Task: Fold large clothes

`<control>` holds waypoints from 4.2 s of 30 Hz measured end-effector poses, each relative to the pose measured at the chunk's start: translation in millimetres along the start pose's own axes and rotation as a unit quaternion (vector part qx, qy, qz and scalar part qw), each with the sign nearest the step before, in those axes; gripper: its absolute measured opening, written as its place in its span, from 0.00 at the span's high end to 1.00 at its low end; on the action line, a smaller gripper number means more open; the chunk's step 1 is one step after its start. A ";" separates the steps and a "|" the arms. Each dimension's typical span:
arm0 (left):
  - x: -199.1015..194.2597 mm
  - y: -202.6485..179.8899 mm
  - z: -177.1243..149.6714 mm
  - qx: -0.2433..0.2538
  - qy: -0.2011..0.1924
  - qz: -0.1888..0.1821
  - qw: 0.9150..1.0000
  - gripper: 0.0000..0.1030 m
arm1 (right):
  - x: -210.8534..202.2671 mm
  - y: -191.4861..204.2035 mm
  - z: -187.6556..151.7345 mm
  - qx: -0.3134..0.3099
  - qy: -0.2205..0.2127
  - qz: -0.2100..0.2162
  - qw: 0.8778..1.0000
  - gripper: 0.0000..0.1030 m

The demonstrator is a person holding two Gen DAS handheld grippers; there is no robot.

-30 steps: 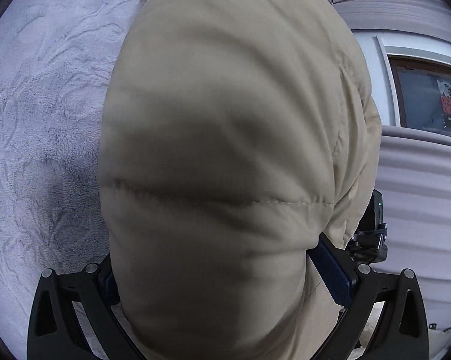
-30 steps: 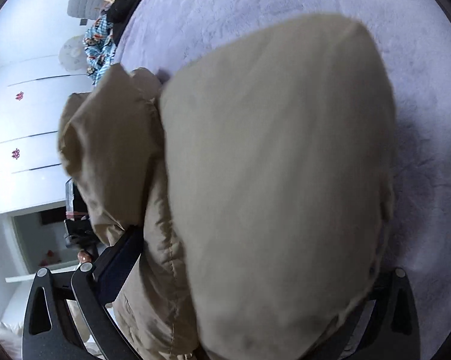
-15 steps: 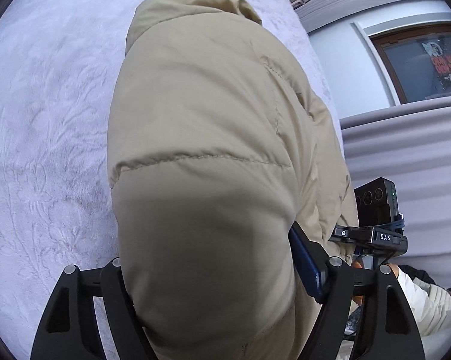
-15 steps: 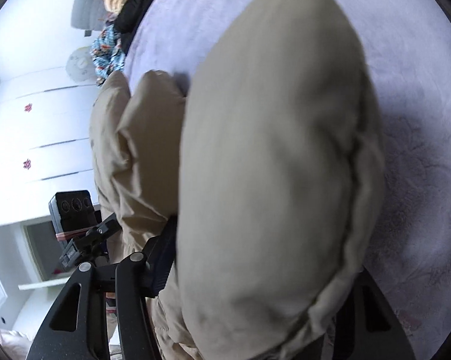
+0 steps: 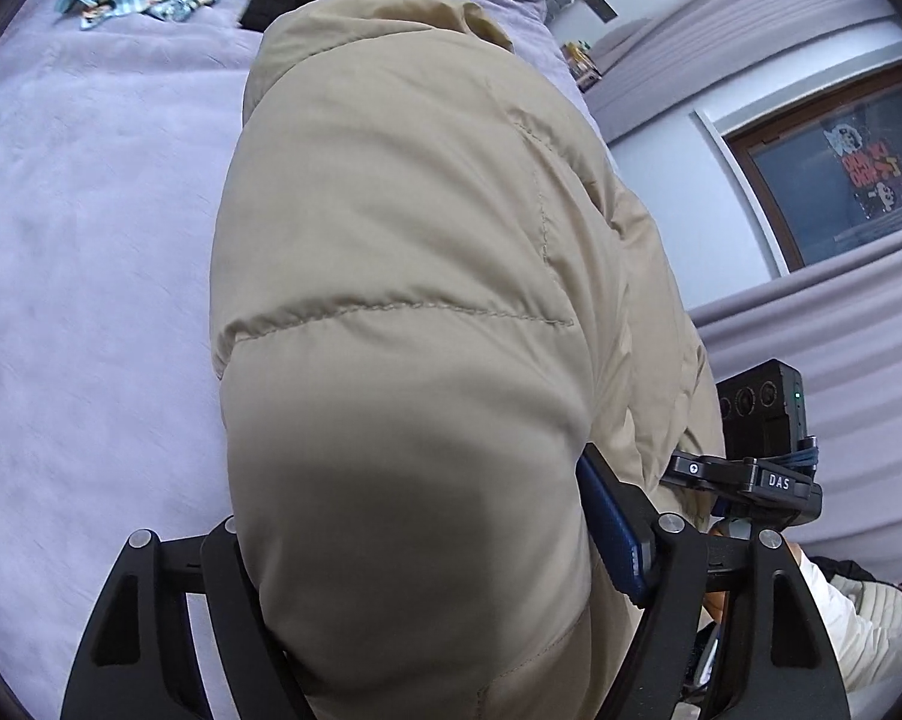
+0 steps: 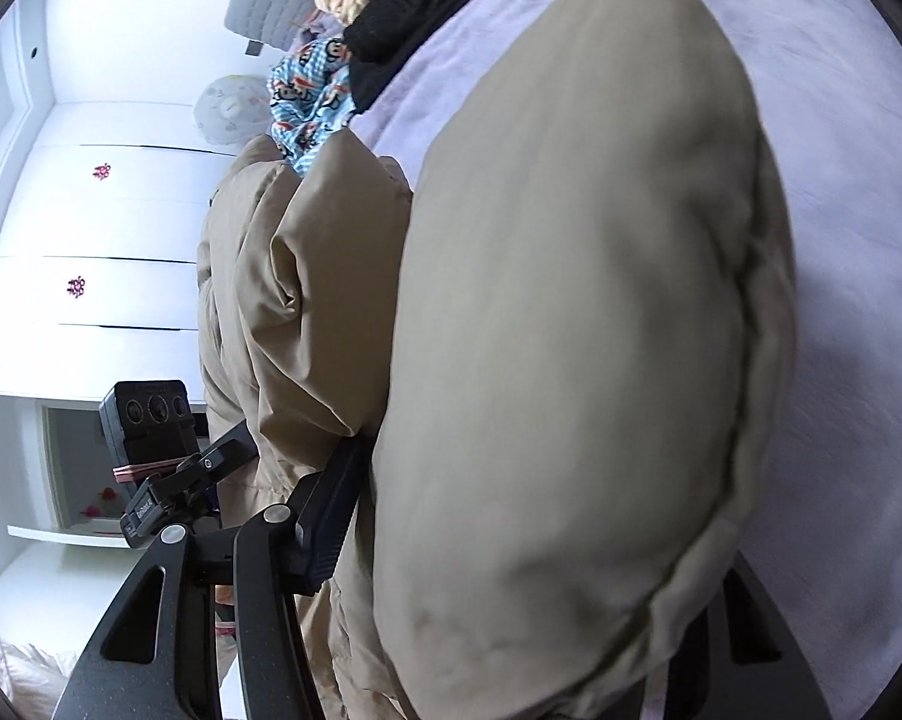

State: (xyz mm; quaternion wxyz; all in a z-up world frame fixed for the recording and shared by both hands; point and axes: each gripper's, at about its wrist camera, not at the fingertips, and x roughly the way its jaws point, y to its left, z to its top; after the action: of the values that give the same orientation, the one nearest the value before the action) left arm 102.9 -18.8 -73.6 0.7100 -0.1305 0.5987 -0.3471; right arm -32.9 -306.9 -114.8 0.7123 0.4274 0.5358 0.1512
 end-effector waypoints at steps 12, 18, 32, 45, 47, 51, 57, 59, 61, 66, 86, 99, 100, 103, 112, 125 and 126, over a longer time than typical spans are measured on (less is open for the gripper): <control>22.6 139.1 45.6 -0.047 -0.005 0.099 0.994 0.13 | 124.3 21.6 40.5 -0.014 0.025 -0.045 0.999 0.43; 25.3 131.4 38.6 -0.029 -0.012 0.111 0.993 0.12 | 125.3 17.5 51.4 0.012 0.022 -0.089 0.996 0.36; 25.5 116.1 34.8 -0.030 -0.015 0.138 0.990 0.12 | 46.4 93.1 -10.1 -0.115 -0.065 -0.172 0.976 0.78; -10.1 60.4 78.9 0.064 -0.122 0.235 0.962 0.12 | 59.5 81.4 -33.0 -0.113 -0.043 -0.188 0.975 0.78; 8.0 66.7 85.2 0.044 -0.104 0.238 0.965 0.12 | 52.4 96.3 -12.8 -0.120 -0.075 -0.176 0.974 0.78; 35.1 54.0 83.8 0.066 -0.098 0.278 0.953 0.12 | 64.0 109.5 35.9 -0.117 -0.095 -0.143 0.978 0.69; 65.5 33.4 73.9 0.109 -0.084 0.302 0.943 0.12 | 115.5 67.2 74.3 -0.053 -0.082 -0.233 0.968 0.74; 72.1 29.7 71.2 0.116 -0.085 0.309 0.940 0.12 | 117.6 45.1 72.5 -0.029 -0.077 -0.230 0.970 0.79; 76.6 29.9 70.2 0.117 -0.084 0.314 0.938 0.12 | 118.8 35.0 71.0 -0.028 -0.078 -0.229 0.970 0.82; 74.3 28.1 69.0 0.123 -0.078 0.323 0.935 0.12 | 128.9 34.2 72.6 -0.044 -0.072 -0.249 0.965 0.82; -18.4 50.8 -56.8 0.048 -0.045 0.305 0.950 0.12 | 60.6 102.1 -45.2 -0.105 -0.048 -0.228 0.967 0.61; -27.9 46.7 -83.7 0.007 -0.003 0.293 0.956 0.11 | 57.2 86.9 -89.2 -0.063 -0.020 -0.247 0.967 0.61; -30.0 45.6 -85.7 0.005 -0.002 0.290 0.957 0.11 | 54.0 89.5 -90.7 -0.064 -0.021 -0.250 0.966 0.58; -37.5 41.9 -90.7 0.000 0.005 0.278 0.961 0.11 | 46.7 95.5 -95.3 -0.063 -0.024 -0.256 0.964 0.55; -63.7 35.0 -101.0 0.014 0.012 0.269 0.963 0.11 | 31.6 113.2 -117.2 -0.045 -0.038 -0.273 0.960 0.47; -91.0 39.2 -115.7 0.050 0.015 0.271 0.961 0.11 | 38.9 140.9 -155.8 -0.018 -0.068 -0.283 0.957 0.40; -93.9 39.1 -116.8 0.054 0.014 0.272 0.961 0.11 | 38.7 143.8 -157.7 -0.020 -0.071 -0.284 0.956 0.38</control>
State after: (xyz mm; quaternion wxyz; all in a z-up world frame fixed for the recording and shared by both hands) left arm 2.2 97.4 -54.9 0.7755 0.0809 0.6014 -0.1744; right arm -124.0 -125.7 -38.0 0.7704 0.2532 0.5800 -0.0775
